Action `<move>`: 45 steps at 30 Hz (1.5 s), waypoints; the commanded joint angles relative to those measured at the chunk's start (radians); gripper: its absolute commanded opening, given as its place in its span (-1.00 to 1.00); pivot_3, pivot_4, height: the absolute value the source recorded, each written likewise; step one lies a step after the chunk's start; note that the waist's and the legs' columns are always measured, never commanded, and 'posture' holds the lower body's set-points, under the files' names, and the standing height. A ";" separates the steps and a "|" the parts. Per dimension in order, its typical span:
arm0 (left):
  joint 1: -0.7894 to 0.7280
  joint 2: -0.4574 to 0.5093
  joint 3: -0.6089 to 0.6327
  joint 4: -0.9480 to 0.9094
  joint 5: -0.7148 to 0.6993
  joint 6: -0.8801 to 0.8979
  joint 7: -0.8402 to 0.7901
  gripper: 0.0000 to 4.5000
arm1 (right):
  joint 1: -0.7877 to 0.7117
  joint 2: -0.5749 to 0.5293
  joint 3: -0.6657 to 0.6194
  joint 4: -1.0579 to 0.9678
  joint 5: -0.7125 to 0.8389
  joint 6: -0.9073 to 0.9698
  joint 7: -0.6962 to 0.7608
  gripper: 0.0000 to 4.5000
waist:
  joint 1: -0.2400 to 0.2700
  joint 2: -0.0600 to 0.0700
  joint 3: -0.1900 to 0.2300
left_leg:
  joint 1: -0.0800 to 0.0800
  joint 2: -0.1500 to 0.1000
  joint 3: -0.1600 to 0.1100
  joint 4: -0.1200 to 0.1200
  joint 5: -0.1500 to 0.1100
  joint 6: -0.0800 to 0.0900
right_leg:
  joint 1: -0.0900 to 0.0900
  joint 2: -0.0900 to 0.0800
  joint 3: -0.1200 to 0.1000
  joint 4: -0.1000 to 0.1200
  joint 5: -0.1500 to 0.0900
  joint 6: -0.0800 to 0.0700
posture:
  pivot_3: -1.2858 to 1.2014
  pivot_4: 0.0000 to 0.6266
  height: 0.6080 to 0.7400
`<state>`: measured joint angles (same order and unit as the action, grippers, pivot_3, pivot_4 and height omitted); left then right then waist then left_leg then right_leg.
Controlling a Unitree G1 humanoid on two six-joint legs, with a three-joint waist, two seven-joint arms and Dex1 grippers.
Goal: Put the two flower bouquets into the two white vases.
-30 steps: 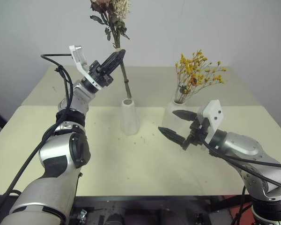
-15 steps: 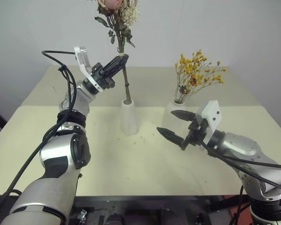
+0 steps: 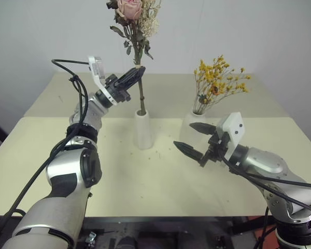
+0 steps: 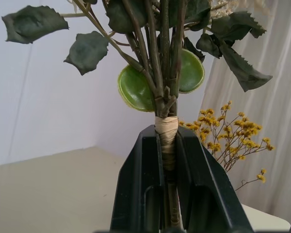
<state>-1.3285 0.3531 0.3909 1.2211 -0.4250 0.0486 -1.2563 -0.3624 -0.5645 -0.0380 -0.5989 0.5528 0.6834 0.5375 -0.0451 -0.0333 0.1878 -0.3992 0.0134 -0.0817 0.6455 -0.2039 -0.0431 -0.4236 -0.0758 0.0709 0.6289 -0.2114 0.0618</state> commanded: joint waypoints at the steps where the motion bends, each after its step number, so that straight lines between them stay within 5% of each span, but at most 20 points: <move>1: -0.003 -0.005 -0.002 0.001 0.013 -0.035 0.012 -0.95 | -0.003 0.005 -0.018 -0.021 -0.005 -0.025 -0.010 1.00 | 0.001 0.000 0.000 | 0.000 0.000 0.000 0.000 0.000 0.000 | 0.000 0.000 0.000 0.000 0.000 0.000 | 0.03 -0.52 1.00; 45: 0.106 -0.019 -0.003 -0.065 0.012 -0.102 -0.061 -0.95 | 0.025 0.052 0.001 0.000 -0.076 -0.070 -0.015 1.00 | 0.000 0.000 0.000 | 0.000 0.000 0.000 0.000 0.000 0.000 | 0.000 0.000 0.000 0.001 0.000 -0.001 | 0.03 -0.52 1.00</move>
<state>-1.2151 0.3350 0.3756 1.1968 -0.3921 -0.0220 -1.3079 -0.3368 -0.5181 -0.0296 -0.5789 0.4774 0.6486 0.5208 -0.0447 -0.0333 0.1878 -0.3987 0.0135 -0.0818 0.6456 -0.2038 -0.0430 -0.4235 -0.0758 0.0709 0.6299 -0.2110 0.0611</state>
